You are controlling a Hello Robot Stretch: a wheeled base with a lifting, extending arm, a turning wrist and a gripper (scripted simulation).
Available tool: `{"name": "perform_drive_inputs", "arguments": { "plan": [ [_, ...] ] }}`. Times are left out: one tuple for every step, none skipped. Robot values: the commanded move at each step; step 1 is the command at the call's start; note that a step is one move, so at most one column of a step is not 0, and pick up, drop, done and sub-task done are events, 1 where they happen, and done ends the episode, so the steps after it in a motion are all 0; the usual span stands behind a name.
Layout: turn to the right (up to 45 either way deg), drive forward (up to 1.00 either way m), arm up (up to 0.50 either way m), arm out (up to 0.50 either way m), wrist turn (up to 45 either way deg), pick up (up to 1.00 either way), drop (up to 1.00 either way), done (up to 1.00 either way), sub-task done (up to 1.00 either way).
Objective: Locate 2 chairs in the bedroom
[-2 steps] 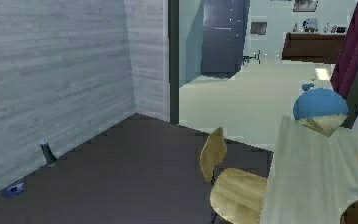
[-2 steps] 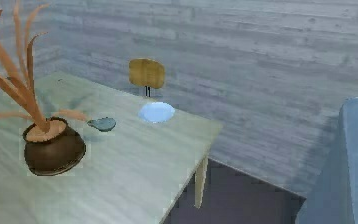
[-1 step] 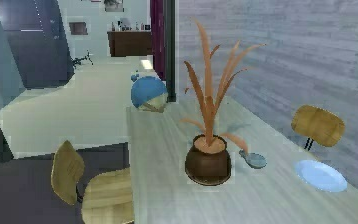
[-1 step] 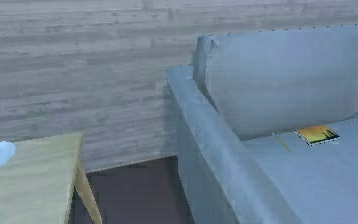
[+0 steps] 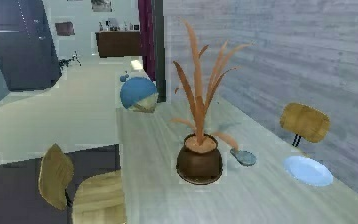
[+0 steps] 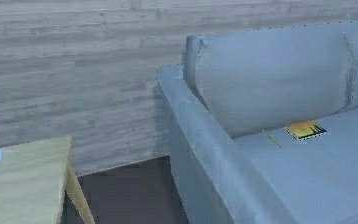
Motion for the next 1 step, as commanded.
{"name": "perform_drive_inputs", "arguments": {
  "plan": [
    [45.0, 0.0, 0.0, 0.0, 0.0, 0.0, 0.0, 0.0, 0.0]
  ]
}}
